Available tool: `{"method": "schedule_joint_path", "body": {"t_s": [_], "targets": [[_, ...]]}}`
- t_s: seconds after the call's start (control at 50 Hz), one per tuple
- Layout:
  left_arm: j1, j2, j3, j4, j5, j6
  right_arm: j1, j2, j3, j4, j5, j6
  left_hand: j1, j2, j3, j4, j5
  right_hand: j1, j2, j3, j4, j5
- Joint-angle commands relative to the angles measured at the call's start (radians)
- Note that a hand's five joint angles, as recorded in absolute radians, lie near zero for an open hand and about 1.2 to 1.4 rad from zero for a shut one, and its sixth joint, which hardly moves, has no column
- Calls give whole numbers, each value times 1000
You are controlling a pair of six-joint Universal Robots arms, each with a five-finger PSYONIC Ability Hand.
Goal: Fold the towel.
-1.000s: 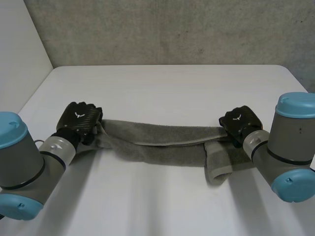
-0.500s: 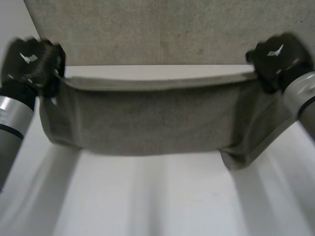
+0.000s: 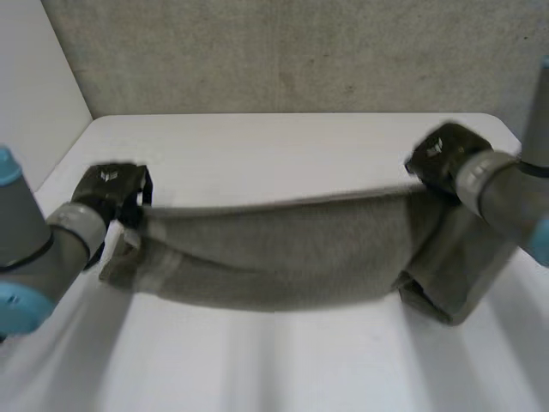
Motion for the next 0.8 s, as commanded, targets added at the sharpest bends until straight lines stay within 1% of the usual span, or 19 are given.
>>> {"method": "schedule_joint_path", "body": {"t_s": [0.02,0.04,0.06,0.08,0.1,0.12,0.14,0.18,0.26,0.28,0.38,0.46,0.5,0.54,0.6,0.64,0.66,0.7,0.8], "targets": [[-34,-21,342,45,-6,-2,64,99,-343,-349,80,22,198,179,181,178,193,61,56,58,58,52],[-47,-15,423,92,-17,-14,70,78,-356,-459,88,31,198,179,181,178,193,61,56,58,58,52],[-56,-5,488,157,-35,-33,70,77,-356,-460,88,31,198,179,181,178,193,61,56,58,58,52],[-56,-5,488,158,-35,-33,70,42,-348,-553,85,37,198,179,181,178,193,61,56,58,58,52],[-60,10,529,226,-55,-54,72,3,-333,-625,85,49,198,179,181,178,193,61,56,58,58,52],[-59,22,557,282,-72,-85,72,2,-333,-626,85,50,198,179,181,178,193,61,56,58,58,52],[-59,22,557,282,-72,-85,72,-27,-313,-661,76,57,198,179,181,178,193,61,56,58,58,52],[-53,31,571,341,-80,-142,72,-42,-292,-657,63,59,198,179,181,178,193,61,56,58,58,52],[-47,33,542,318,-80,-176,73,-55,-226,-534,42,60,198,179,181,178,193,61,56,58,58,52],[-42,33,502,296,-78,-180,73,-55,-226,-534,42,60,198,179,181,178,193,61,56,58,58,52],[-18,32,323,278,-69,-176,81,-53,-91,-353,26,57,198,179,181,178,193,61,56,58,58,52],[4,27,186,290,-57,-176,83,-41,7,-337,14,50,198,179,181,178,193,61,56,58,58,52],[10,12,64,321,-28,-174,83,-30,63,-344,5,53,198,179,181,178,193,61,56,58,58,52],[12,-8,4,347,-12,-172,81,2,170,-380,-27,56,198,179,181,178,193,61,56,58,58,52],[25,-63,-91,408,14,-166,79,25,222,-414,-44,65,198,179,181,178,193,61,56,58,58,52],[25,-88,-125,437,20,-159,75,74,312,-504,-62,68,198,179,181,178,193,61,56,58,58,52],[25,-111,-144,455,23,-142,75,74,313,-505,-63,68,198,179,181,178,193,61,56,58,58,52],[27,-125,-153,466,23,-119,73,128,381,-602,-61,70,198,179,181,178,193,61,56,58,58,52],[48,-117,-162,471,23,-45,70,157,428,-686,-55,109,198,179,181,178,193,61,56,58,58,52]]}}
